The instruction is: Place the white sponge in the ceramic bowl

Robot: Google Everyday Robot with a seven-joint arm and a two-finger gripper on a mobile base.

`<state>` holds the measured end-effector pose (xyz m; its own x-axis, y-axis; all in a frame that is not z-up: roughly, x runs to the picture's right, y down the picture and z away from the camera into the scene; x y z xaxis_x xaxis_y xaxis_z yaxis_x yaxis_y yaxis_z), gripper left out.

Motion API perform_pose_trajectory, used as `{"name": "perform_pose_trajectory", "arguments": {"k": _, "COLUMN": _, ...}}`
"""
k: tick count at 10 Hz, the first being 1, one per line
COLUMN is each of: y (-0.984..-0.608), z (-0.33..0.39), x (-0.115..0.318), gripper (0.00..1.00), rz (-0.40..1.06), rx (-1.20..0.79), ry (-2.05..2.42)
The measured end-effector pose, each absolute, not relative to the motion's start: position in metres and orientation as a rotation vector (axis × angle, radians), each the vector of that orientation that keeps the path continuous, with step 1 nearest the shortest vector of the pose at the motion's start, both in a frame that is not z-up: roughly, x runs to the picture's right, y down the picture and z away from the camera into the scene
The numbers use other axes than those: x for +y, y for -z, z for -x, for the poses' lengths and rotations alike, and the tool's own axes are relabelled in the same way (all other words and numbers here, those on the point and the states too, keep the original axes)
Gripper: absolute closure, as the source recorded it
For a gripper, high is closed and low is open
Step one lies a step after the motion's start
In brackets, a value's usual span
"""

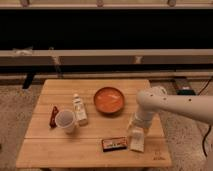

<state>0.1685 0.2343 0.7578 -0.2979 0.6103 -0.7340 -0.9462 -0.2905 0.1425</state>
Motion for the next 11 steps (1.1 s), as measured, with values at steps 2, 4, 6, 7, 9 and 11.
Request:
{"name": "perform_pose_trajectory", "arguments": {"k": 2, "y": -0.761, "z": -0.177, "x": 0.244, "gripper": 0.35, "rz": 0.699, "rx": 0.703, "ry": -1.819}}
{"name": "perform_pose_trajectory", "arguments": {"k": 4, "y": -0.772, "z": -0.174, "x": 0.25, "gripper": 0.35, "rz": 0.696, "rx": 0.718, "ry": -1.799}}
{"name": "perform_pose_trajectory", "arguments": {"k": 6, "y": -0.778, "z": -0.178, "x": 0.254, "gripper": 0.35, "rz": 0.684, "rx": 0.744, "ry": -1.79}}
{"name": "perform_pose_trajectory", "arguments": {"k": 7, "y": -0.782, "z": -0.18, "x": 0.256, "gripper": 0.35, "rz": 0.673, "rx": 0.758, "ry": -1.784}}
{"name": "perform_pose_trajectory", "arguments": {"k": 9, "y": -0.784, "z": -0.184, "x": 0.258, "gripper": 0.35, "rz": 0.655, "rx": 0.773, "ry": -1.776}}
{"name": "perform_pose_trajectory", "arguments": {"k": 11, "y": -0.785, "z": -0.191, "x": 0.26, "gripper": 0.35, "rz": 0.642, "rx": 0.784, "ry": -1.783}}
